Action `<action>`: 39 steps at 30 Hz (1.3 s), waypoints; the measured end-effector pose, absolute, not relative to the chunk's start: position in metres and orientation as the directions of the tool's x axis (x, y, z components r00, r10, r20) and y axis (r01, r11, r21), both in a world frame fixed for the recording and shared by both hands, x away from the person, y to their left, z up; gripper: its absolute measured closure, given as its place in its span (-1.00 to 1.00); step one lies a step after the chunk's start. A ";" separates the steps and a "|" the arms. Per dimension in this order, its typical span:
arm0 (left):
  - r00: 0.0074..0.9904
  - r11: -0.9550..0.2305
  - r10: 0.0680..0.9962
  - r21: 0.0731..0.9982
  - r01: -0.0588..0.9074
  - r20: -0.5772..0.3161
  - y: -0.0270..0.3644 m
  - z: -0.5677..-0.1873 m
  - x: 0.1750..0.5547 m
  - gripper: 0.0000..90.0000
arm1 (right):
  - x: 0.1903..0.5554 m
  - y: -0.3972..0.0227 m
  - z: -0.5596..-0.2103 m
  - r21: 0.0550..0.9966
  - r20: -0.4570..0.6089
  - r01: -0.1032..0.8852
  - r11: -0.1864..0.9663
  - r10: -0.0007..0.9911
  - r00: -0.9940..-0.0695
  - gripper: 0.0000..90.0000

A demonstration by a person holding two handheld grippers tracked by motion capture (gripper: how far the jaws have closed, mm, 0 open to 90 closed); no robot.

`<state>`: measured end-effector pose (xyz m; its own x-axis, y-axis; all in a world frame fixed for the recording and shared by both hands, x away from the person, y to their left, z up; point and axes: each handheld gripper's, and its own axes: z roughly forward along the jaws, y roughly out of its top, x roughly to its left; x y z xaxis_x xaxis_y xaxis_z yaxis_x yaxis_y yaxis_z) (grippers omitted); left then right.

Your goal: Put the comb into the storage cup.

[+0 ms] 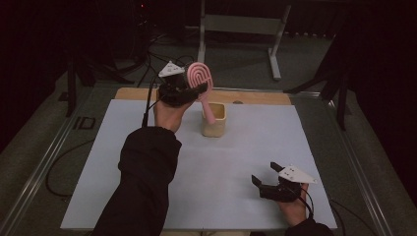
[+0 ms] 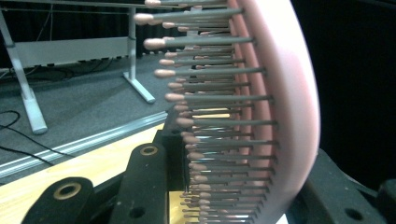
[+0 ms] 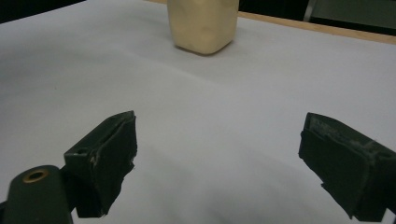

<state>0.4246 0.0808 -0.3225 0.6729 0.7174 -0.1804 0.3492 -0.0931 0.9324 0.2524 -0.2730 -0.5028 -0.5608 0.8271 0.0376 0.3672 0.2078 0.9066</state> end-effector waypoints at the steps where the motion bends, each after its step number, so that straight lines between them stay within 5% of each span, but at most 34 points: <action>1: 0.673 -0.093 0.717 0.933 0.348 -0.180 0.080 -0.322 0.425 0.43 | 0.252 -0.273 -0.503 0.907 0.038 0.367 0.208 0.827 -0.560 -0.75; 39: 0.637 -0.066 0.747 0.933 0.354 -0.190 0.061 -0.328 0.446 0.43 | 0.253 -0.274 -0.503 0.909 0.046 0.367 0.198 0.827 -0.560 -0.75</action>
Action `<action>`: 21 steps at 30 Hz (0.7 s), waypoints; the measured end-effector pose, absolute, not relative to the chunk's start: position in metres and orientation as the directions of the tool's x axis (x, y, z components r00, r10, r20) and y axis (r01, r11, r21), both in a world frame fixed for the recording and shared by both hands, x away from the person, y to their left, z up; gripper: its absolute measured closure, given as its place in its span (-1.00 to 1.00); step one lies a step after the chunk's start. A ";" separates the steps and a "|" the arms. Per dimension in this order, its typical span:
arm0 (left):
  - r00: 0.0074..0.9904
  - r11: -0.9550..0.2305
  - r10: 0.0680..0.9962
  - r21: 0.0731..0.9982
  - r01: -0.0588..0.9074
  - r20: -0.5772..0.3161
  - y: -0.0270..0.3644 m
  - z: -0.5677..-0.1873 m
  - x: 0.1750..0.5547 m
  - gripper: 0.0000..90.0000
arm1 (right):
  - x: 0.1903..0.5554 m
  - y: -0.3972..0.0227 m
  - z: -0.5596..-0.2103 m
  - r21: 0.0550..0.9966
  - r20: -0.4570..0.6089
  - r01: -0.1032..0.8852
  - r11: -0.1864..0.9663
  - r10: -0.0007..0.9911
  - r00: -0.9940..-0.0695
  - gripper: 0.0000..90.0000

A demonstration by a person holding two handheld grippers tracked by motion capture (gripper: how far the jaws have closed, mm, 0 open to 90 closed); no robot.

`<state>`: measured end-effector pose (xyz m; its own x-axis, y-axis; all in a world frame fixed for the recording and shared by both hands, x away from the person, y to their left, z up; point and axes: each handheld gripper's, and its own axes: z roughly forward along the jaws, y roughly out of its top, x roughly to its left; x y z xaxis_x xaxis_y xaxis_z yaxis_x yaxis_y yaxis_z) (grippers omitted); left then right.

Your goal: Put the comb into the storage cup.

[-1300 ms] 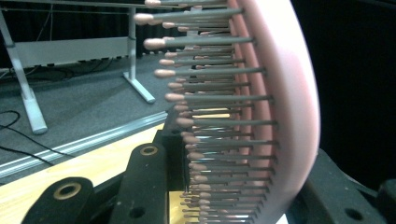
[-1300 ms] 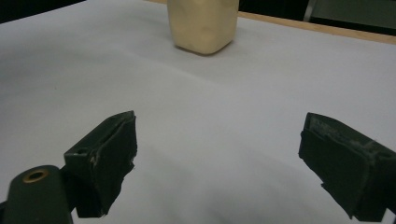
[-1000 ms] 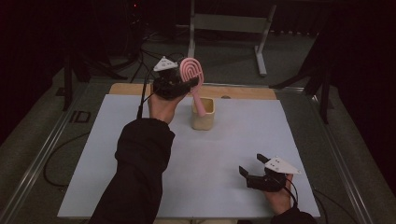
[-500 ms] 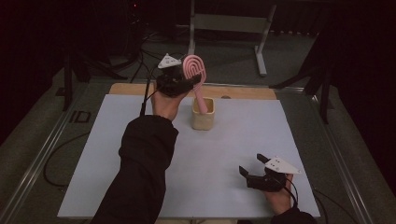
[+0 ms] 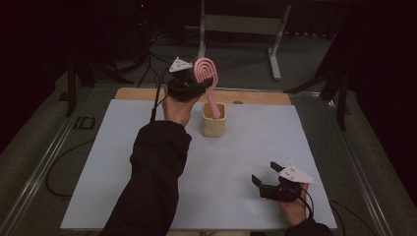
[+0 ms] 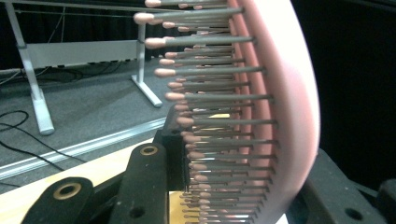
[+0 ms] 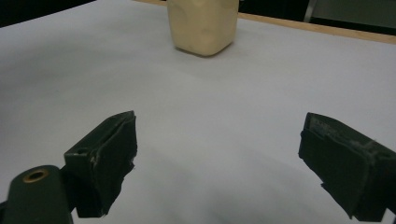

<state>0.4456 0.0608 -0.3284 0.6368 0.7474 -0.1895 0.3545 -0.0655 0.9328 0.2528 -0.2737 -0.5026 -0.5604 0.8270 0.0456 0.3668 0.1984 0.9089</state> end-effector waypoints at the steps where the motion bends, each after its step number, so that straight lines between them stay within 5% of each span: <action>1: 0.636 -0.065 0.748 0.933 0.354 -0.189 0.060 -0.329 0.446 0.43 | 0.253 -0.274 -0.503 0.909 0.047 0.367 0.197 0.827 -0.560 -0.75; 21: 0.620 -0.049 0.760 0.933 0.357 -0.197 0.050 -0.338 0.452 0.43 | 0.253 -0.274 -0.503 0.909 0.048 0.368 0.196 0.827 -0.560 -0.75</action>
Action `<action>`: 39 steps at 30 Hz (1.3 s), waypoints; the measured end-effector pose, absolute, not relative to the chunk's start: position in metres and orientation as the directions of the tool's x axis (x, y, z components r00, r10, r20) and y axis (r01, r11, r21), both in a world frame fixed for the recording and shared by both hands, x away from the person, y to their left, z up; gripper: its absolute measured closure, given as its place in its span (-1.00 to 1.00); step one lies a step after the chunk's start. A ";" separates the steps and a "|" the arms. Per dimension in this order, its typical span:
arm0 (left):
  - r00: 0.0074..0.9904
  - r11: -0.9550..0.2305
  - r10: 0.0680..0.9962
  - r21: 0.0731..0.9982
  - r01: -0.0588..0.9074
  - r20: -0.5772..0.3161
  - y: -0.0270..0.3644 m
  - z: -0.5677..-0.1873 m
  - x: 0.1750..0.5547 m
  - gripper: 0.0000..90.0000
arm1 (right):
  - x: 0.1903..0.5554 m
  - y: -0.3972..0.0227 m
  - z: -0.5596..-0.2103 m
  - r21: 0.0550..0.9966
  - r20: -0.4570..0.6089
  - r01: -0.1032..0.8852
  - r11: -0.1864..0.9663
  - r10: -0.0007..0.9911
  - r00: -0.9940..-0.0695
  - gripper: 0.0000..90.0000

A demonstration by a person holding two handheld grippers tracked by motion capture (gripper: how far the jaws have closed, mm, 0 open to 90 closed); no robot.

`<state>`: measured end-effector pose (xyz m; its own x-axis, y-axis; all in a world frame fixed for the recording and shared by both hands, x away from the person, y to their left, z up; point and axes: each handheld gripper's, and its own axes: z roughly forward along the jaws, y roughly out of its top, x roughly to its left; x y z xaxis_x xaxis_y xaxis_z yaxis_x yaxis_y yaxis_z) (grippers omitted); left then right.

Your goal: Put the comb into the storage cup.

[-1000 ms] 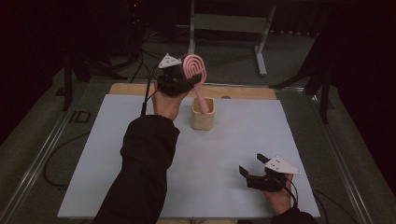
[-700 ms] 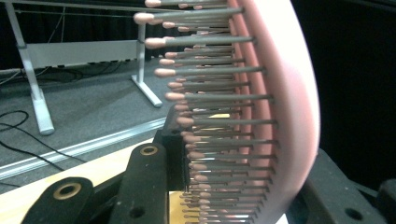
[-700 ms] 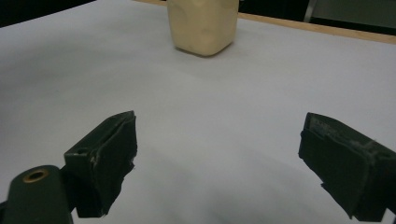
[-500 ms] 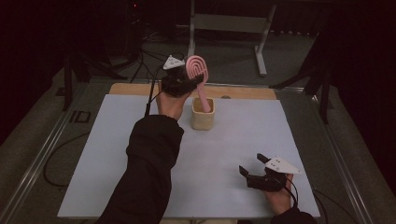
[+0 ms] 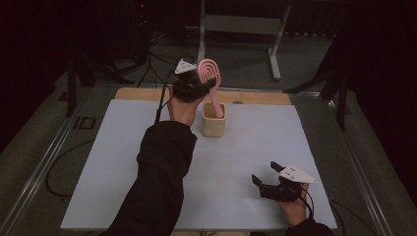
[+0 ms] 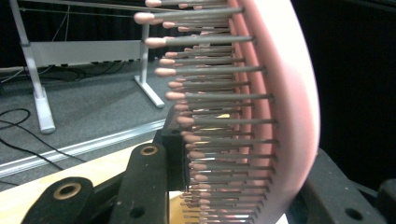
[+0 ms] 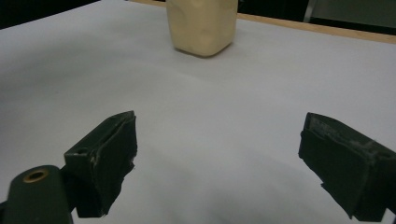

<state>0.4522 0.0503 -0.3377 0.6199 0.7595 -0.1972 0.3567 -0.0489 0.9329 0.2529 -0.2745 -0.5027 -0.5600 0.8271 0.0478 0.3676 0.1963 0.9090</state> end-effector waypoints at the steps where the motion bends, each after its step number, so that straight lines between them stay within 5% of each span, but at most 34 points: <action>1: 0.619 -0.048 0.760 0.933 0.357 -0.198 0.050 -0.338 0.452 0.43 | 0.253 -0.274 -0.503 0.909 0.048 0.367 0.196 0.827 -0.561 -0.75; 39: 0.608 -0.066 0.773 0.932 0.356 -0.178 0.045 -0.345 0.454 0.43 | 0.254 -0.274 -0.503 0.908 0.044 0.365 0.204 0.822 -0.568 -0.75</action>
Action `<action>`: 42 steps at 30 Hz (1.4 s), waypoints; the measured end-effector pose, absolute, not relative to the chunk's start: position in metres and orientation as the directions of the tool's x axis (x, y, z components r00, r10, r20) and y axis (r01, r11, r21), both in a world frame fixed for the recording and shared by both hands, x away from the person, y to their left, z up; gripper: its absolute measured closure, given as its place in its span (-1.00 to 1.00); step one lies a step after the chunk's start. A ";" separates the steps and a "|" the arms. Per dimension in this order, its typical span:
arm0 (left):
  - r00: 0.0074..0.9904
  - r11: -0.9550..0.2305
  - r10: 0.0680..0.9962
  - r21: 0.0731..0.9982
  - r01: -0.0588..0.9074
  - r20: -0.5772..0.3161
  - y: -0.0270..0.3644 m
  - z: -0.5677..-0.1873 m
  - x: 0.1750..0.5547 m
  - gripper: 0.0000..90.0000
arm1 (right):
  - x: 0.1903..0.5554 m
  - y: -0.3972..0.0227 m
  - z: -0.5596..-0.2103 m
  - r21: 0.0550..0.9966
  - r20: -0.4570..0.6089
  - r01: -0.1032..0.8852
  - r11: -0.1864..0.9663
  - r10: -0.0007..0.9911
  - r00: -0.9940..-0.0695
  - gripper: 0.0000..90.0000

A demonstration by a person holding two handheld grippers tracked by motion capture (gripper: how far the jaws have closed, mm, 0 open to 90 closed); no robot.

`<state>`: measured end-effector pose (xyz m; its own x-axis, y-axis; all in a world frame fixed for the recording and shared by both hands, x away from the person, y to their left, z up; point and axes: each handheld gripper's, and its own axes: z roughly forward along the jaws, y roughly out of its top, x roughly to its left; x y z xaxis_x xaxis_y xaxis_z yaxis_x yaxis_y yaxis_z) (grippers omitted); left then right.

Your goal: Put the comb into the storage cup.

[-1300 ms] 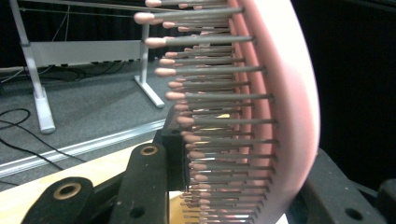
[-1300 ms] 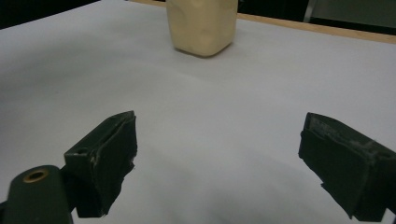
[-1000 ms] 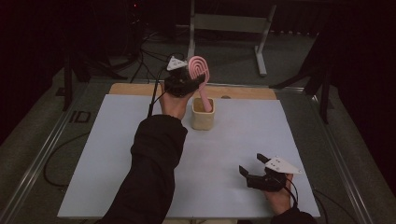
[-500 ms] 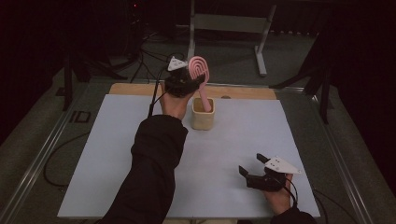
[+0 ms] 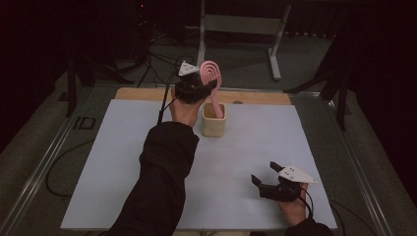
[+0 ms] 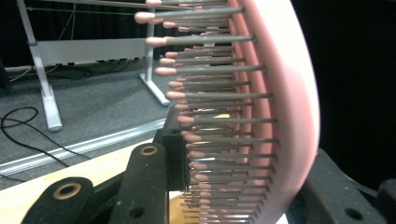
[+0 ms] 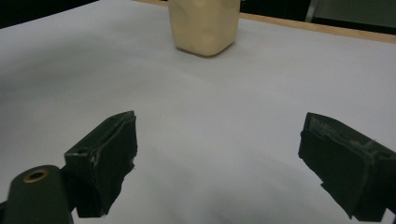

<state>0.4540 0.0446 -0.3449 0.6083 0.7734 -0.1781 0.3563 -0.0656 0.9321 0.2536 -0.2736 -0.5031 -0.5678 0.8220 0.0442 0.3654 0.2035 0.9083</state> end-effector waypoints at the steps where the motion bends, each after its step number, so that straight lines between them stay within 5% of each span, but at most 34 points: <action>1: 0.607 -0.063 0.774 0.932 0.357 -0.180 0.044 -0.345 0.454 0.43 | 0.254 -0.274 -0.503 0.908 0.045 0.366 0.202 0.822 -0.567 -0.75; 42: 0.605 -0.089 0.778 0.922 0.377 -0.172 0.036 -0.363 0.454 0.43 | 0.254 -0.273 -0.503 0.907 0.046 0.370 0.204 0.823 -0.566 -0.75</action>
<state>0.4536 0.0358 -0.3634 0.6048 0.7776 -0.1718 0.3768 -0.0893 0.9220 0.2538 -0.2730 -0.5033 -0.5664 0.8228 0.0458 0.3695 0.2039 0.9066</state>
